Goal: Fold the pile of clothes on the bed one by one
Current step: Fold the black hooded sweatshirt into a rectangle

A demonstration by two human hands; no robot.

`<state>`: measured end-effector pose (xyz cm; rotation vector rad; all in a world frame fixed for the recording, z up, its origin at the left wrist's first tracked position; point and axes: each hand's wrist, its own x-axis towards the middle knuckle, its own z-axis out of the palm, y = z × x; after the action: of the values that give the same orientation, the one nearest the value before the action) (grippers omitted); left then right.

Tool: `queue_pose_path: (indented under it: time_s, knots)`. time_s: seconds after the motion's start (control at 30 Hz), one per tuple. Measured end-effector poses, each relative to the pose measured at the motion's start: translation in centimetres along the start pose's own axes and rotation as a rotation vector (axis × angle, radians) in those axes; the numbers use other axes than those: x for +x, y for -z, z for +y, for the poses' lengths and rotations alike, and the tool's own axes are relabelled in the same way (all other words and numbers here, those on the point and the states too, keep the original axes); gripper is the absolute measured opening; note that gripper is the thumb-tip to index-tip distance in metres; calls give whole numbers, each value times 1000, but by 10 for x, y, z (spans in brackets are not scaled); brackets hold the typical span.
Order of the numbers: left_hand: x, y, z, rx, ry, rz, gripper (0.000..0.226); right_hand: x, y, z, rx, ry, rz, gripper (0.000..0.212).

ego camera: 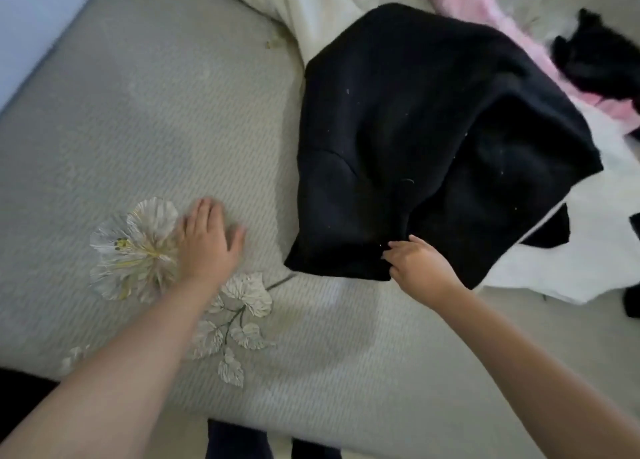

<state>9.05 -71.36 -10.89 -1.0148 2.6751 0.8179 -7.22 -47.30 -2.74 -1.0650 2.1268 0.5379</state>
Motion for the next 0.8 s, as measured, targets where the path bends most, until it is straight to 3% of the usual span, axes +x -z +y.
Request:
queue_pose_path:
  time_s: [0.17, 0.4, 0.53, 0.57, 0.7, 0.8]
  knots:
    - [-55, -31, 100, -180, -211, -91, 53, -97, -76, 45, 108, -159, -76, 36]
    - [-138, -83, 177, -56, -355, -159, 49, -218, -164, 121, -3, -438, -351, 29]
    - [-176, -107, 193, 51, -429, -281, 57, -232, -194, 128, -3, -610, -492, 40]
    - [-182, -111, 192, 72, -413, -295, 54, -227, -198, 122, -13, -594, -426, 39]
    - [-202, -116, 167, 109, -276, -296, 50, -183, -197, 64, 106, -249, 221, 30]
    - [-213, -107, 134, 173, -221, -262, 51, -134, -189, 15, 186, -99, 331, 51]
